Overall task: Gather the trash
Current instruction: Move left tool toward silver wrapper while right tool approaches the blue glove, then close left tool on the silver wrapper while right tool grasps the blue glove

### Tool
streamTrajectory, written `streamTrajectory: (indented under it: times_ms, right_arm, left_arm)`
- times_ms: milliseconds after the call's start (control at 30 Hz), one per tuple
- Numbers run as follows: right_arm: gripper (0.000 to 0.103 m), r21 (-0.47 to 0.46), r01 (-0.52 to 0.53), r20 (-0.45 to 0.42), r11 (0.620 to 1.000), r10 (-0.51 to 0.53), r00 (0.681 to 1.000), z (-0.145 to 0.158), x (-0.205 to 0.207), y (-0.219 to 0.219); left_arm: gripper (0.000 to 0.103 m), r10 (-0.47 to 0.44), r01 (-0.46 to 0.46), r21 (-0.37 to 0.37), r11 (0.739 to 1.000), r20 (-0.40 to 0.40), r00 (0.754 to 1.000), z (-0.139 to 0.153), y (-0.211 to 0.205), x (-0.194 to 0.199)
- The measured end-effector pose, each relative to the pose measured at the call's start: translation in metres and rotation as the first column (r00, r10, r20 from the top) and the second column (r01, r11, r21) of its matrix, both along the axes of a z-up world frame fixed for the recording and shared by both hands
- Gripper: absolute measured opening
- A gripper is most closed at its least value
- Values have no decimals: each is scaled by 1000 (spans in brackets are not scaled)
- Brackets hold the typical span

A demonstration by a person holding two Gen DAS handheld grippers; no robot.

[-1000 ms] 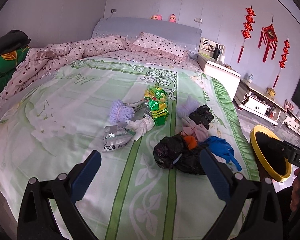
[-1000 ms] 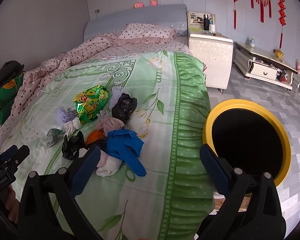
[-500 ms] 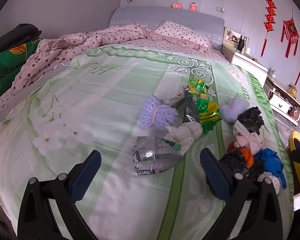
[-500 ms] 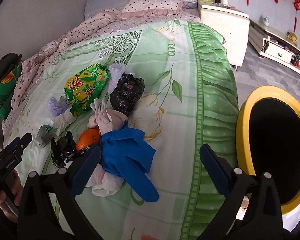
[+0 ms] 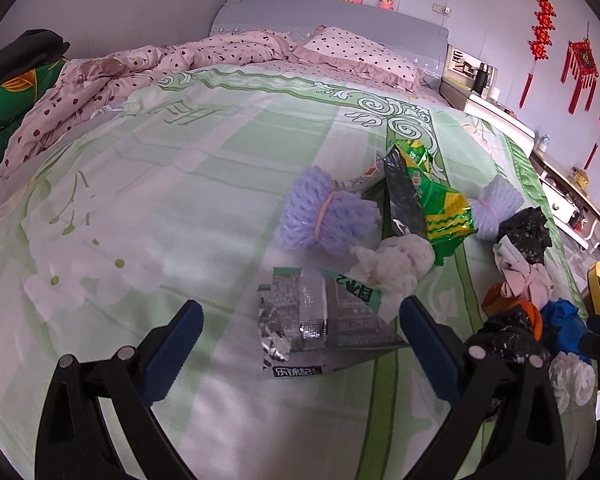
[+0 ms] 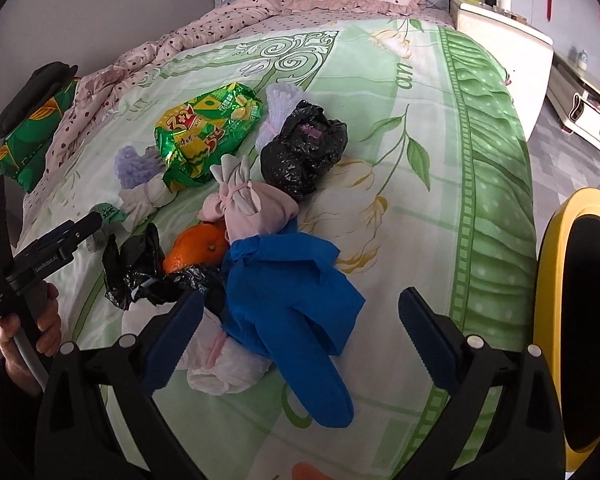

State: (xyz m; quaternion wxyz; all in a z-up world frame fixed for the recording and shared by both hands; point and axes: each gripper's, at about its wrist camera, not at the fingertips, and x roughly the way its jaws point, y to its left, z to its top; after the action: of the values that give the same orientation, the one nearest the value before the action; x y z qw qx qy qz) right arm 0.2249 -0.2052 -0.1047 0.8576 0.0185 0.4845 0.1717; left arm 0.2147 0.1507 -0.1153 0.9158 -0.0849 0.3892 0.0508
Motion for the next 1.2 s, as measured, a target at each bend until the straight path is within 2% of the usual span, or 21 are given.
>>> streamTrajectory:
  times_ms: [33, 133, 267, 333, 367, 533, 633, 800, 933, 1200]
  right_arm:
    - [88, 0, -7, -8, 1000, 7, 1000, -2, 1, 1]
    - [82, -11, -10, -22, 1000, 10, 1000, -10, 3, 2]
    - [72, 16, -23, -47, 1000, 24, 999, -15, 7, 1]
    - [60, 35, -23, -56, 999, 25, 998, -16, 8, 1]
    - [57, 45, -26, -61, 999, 29, 998, -16, 9, 0]
    - [34, 116, -26, -88, 993, 36, 995, -15, 13, -5]
    - [24, 156, -29, -99, 987, 45, 994, -13, 14, -7]
    - [17, 138, -56, -47, 989, 63, 997, -5, 11, -5]
    - [16, 135, -53, 14, 989, 52, 999, 9, 6, -10]
    - [16, 175, -23, 151, 984, -3, 989, 50, -8, -31]
  left_arm:
    - [91, -3, 3, -3, 1000, -1, 1000, -1, 0, 0]
    - [83, -19, 19, -14, 1000, -7, 1000, -4, -1, 4]
    - [63, -40, 40, -39, 998, -18, 999, -9, -1, 10]
    - [55, -55, 53, -49, 997, -25, 998, -12, -3, 12]
    - [53, -61, 60, -50, 997, -24, 998, -12, -4, 12]
    - [52, -75, 75, -24, 997, -2, 997, -10, -10, 8]
    - [52, -76, 77, -35, 996, 16, 997, -6, -9, 5]
    - [52, -78, 78, -25, 997, 26, 997, -3, -14, 0]
    - [52, -78, 79, -23, 997, 42, 996, 4, -16, -7]
    - [52, -90, 92, -17, 996, 108, 990, 40, -27, -28]
